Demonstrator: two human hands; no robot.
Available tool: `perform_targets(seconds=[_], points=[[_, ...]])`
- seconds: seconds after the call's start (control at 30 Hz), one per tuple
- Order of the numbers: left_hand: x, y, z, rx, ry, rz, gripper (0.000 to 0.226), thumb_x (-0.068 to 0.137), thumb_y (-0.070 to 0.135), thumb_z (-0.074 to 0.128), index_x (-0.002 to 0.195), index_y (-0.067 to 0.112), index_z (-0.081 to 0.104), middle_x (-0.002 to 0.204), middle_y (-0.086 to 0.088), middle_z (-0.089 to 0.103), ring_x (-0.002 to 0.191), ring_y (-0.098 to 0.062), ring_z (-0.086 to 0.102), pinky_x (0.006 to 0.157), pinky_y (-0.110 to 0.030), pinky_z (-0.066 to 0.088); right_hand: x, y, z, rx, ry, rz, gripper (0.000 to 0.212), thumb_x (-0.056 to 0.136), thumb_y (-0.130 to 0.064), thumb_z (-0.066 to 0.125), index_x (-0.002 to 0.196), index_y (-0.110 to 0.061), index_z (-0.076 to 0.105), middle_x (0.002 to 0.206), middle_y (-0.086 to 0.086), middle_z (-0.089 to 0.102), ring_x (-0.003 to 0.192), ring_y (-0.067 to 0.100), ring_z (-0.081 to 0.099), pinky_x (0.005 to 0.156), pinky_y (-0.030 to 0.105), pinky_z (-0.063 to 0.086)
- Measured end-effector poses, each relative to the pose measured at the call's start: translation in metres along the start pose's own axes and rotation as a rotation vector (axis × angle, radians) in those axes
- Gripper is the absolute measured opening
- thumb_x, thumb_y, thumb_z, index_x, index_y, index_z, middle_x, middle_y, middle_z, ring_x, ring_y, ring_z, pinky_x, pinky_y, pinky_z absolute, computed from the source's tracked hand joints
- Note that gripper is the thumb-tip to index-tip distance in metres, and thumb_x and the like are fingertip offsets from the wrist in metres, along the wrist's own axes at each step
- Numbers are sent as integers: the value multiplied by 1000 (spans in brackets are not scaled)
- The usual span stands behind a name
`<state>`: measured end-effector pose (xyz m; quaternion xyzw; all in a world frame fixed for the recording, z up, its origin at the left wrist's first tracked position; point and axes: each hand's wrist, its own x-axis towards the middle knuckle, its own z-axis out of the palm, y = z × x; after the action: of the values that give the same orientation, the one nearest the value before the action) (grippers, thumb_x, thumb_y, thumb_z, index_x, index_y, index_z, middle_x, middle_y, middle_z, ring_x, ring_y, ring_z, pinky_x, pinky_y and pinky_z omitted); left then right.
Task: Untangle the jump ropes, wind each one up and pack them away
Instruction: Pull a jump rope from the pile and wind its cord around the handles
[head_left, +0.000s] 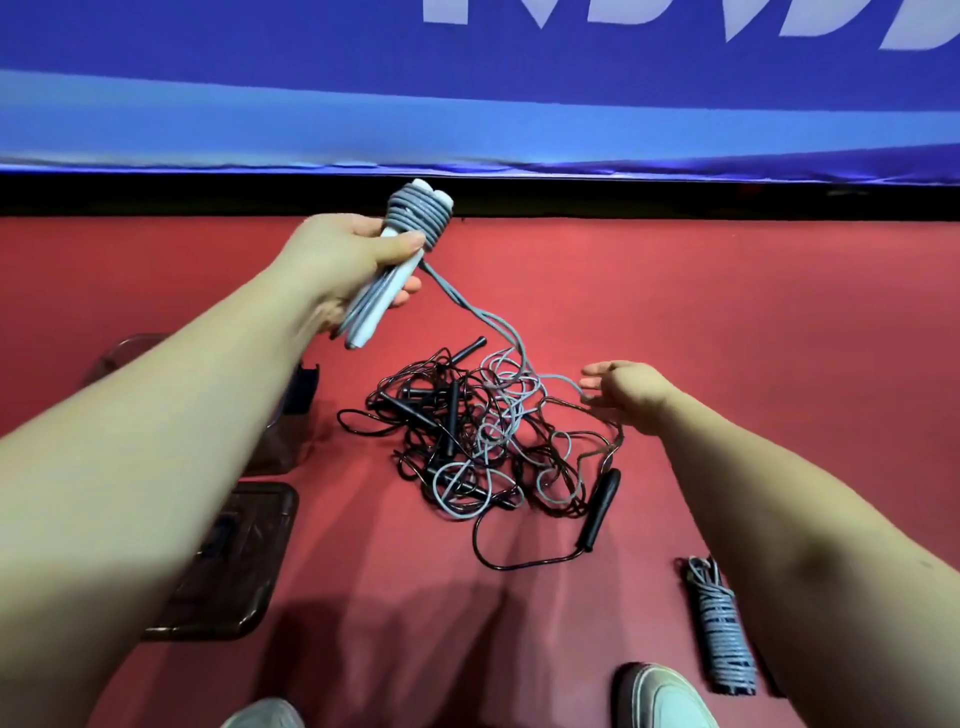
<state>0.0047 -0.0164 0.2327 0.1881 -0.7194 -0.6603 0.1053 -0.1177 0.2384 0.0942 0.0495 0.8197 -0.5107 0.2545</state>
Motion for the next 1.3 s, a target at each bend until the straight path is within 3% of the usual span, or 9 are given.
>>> perform_targets(seconds=[0.1,0.2,0.3,0.37,0.53,0.9,1.03,1.23,1.3], points=[[-1,-2,11,115,-9,31,9,87,14,66,82,9,60,74,-10,63,51,-8,65,49,-21,55,0,-23,8,-214,122,-33,32,95,-12,44,125,-3,52,118,16,61,89,25,60,70,30,54],[-1,-1,22,183,-5,57,10,86,13,67,85,7,59,72,-9,63,51,-8,64,50,-21,55,-29,-53,37,-366,65,-448,35,94,-36,50,122,-15,52,117,6,63,104,22,60,94,33,46],[0,3,27,188,1,71,15,85,14,69,89,5,58,72,-10,63,59,-16,65,51,-24,56,-73,-79,75,-286,-169,-637,52,86,-52,56,126,-21,45,103,-2,61,91,14,61,83,30,50],[-1,5,28,205,11,79,16,84,14,70,90,5,58,73,-11,63,61,-19,65,52,-27,57,-80,-84,97,-339,-24,-728,49,81,-55,61,112,-18,51,94,-2,63,86,18,60,74,34,48],[-2,4,20,225,34,86,15,85,13,69,79,10,56,74,-11,63,60,-17,64,58,-29,57,-70,-91,109,-324,108,-778,17,95,-30,45,94,-19,58,76,-5,68,76,16,66,74,37,52],[2,1,11,24,28,-42,15,85,13,69,79,5,58,70,-13,63,50,-11,66,49,-24,56,-53,-65,87,-204,-95,-790,41,88,8,25,122,-12,37,124,7,48,83,14,63,61,25,51],[4,1,3,15,51,-51,15,85,14,69,80,5,58,70,-13,63,51,-11,66,49,-23,55,-41,-51,74,-266,-126,-741,38,83,12,23,98,-18,40,104,7,50,76,16,58,75,41,50],[6,0,2,24,73,-57,15,88,13,65,77,6,56,65,-10,63,46,-7,64,46,-20,53,-32,-25,54,-343,-190,-598,43,81,19,22,78,-22,36,82,-4,49,71,13,50,62,11,43],[9,8,-6,-60,107,-55,17,91,15,61,77,8,54,57,-5,62,44,-5,62,44,-19,51,-25,-13,44,-373,-134,-547,40,84,16,27,79,-23,39,77,1,51,69,20,50,67,28,47]])
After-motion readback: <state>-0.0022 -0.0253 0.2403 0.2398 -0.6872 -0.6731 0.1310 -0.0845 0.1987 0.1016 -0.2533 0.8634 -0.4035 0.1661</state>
